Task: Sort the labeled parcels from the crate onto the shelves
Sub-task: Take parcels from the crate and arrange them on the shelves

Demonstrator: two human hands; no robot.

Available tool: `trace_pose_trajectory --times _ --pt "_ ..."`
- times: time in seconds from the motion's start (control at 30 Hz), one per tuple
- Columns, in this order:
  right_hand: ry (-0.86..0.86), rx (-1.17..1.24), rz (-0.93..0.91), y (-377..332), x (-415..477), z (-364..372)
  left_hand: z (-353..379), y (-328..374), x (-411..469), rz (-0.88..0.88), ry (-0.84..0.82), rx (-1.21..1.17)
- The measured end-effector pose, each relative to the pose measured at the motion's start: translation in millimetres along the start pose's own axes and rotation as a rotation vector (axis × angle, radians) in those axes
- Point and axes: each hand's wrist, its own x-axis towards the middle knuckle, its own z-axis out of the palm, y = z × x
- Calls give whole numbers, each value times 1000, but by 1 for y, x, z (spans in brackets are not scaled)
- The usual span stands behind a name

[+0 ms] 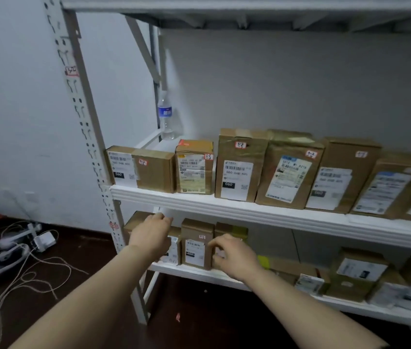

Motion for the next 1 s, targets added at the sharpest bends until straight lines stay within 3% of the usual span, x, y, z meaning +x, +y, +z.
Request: trace_pose_trajectory --times 0.17,0.27,0.33,0.47,0.67,1.0 --pt "465 66 -28 -8 29 -75 -53 11 49 123 276 20" --pt "650 -10 -94 -18 56 -131 -86 15 85 199 328 28" --pt "624 -90 -85 -22 76 -166 -104 18 108 248 299 32" --pt "385 -245 112 -17 112 -210 -130 24 155 275 103 49" --pt "123 -405 249 -7 140 -210 -134 26 208 312 -123 96" --pt "124 -390 216 -6 154 -208 -135 16 220 394 -245 4"
